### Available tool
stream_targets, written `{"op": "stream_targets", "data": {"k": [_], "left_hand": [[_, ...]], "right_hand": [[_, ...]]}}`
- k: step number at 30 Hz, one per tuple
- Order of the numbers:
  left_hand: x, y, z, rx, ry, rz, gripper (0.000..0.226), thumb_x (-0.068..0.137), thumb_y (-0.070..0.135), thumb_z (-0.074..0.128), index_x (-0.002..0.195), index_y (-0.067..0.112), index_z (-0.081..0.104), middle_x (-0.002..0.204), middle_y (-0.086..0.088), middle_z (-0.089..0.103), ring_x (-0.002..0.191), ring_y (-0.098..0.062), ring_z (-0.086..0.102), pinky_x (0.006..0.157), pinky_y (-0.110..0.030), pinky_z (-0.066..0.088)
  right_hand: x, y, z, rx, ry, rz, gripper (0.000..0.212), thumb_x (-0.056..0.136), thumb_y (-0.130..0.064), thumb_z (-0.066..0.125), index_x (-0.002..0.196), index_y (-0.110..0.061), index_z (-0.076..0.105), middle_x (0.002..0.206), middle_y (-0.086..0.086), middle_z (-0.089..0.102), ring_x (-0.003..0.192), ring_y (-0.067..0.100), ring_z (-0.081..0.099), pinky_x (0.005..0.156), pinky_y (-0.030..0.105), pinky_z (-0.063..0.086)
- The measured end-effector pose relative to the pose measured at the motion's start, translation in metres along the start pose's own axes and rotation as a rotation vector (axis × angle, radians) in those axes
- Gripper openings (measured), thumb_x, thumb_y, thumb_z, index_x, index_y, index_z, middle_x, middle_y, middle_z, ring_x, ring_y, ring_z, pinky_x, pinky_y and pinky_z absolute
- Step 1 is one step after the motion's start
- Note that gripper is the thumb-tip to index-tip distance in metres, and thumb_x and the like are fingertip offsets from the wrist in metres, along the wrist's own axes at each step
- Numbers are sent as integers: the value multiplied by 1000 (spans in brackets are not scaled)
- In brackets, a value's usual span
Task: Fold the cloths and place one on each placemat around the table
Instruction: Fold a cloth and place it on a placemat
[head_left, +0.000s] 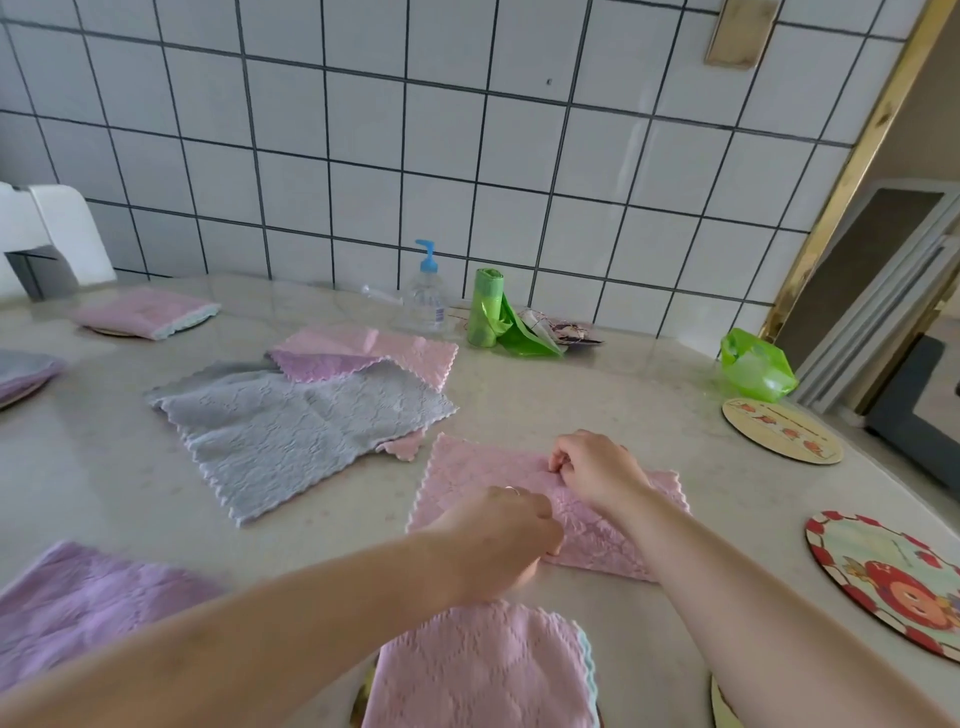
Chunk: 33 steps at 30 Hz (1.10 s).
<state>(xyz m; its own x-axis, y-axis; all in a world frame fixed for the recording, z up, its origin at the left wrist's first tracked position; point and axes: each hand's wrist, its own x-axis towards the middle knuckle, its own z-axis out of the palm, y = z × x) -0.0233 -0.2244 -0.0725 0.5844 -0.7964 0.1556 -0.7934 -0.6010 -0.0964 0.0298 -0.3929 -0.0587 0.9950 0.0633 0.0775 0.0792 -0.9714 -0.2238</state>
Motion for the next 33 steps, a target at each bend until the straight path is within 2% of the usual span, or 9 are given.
{"op": "stream_targets", "data": {"k": [6, 14, 17, 20, 22, 25, 28, 31, 33], "left_hand": [[4, -4, -6, 63, 10, 20, 35, 85, 9, 43, 114, 18, 61, 105, -4, 63, 98, -28, 57, 85, -38, 45], [20, -64, -6, 172, -38, -78, 30, 78, 3, 46, 101, 18, 59, 98, -3, 59, 93, -27, 59, 75, -36, 46], [34, -78, -10, 193, -34, -136, 29, 76, -2, 48, 94, 17, 61, 99, -1, 59, 94, -25, 59, 66, -30, 37], [41, -80, -8, 223, -13, -145, 30, 77, -2, 46, 95, 18, 59, 101, 1, 57, 95, -24, 57, 65, -30, 31], [37, -81, -1, 220, 20, -110, 29, 79, 0, 46, 97, 19, 59, 100, 1, 57, 94, -23, 56, 68, -31, 34], [20, -86, 9, 209, 119, 10, 30, 79, 2, 53, 100, 22, 61, 94, 5, 61, 89, -19, 59, 76, -32, 47], [-2, -89, 14, 202, 235, 174, 35, 72, 3, 67, 100, 24, 68, 93, 8, 68, 79, -16, 64, 75, -27, 52], [-18, -87, 13, 223, 257, 311, 36, 77, 5, 61, 107, 25, 67, 103, 10, 70, 81, -13, 66, 77, -24, 51], [-20, -85, 12, 215, 241, 360, 42, 72, 1, 69, 109, 22, 67, 106, 10, 70, 86, -13, 67, 79, -26, 53]], "right_hand": [[3, 2, -5, -108, -45, 5, 19, 81, -12, 50, 87, -27, 59, 103, -1, 58, 100, 23, 54, 89, 35, 39], [-14, 31, -11, 106, -12, 189, 20, 78, -12, 48, 80, -29, 57, 97, -1, 65, 89, 22, 59, 73, 29, 48], [-19, 31, -14, 148, -36, 179, 18, 78, -13, 52, 85, -25, 63, 94, -1, 66, 85, 18, 60, 68, 25, 44], [-23, 33, -13, 173, -28, 145, 18, 79, -12, 56, 89, -20, 68, 94, -2, 67, 90, 17, 60, 72, 24, 44], [-26, 40, -11, 178, 7, 123, 15, 80, -15, 59, 85, -26, 67, 91, -6, 65, 89, 15, 60, 76, 26, 47], [-37, 56, -10, 110, 61, -12, 17, 83, -18, 62, 92, -30, 69, 96, -8, 57, 89, 12, 58, 82, 29, 48], [-54, 67, -10, -81, 120, -316, 24, 82, -16, 65, 101, -29, 70, 103, -11, 63, 96, 10, 58, 89, 26, 46], [-68, 70, -6, -232, 239, -607, 27, 74, -10, 67, 96, -25, 72, 95, -13, 69, 83, 11, 64, 79, 25, 50], [-72, 70, -5, -275, 291, -714, 25, 75, -10, 67, 95, -23, 73, 94, -12, 71, 82, 11, 65, 78, 26, 52]]}}
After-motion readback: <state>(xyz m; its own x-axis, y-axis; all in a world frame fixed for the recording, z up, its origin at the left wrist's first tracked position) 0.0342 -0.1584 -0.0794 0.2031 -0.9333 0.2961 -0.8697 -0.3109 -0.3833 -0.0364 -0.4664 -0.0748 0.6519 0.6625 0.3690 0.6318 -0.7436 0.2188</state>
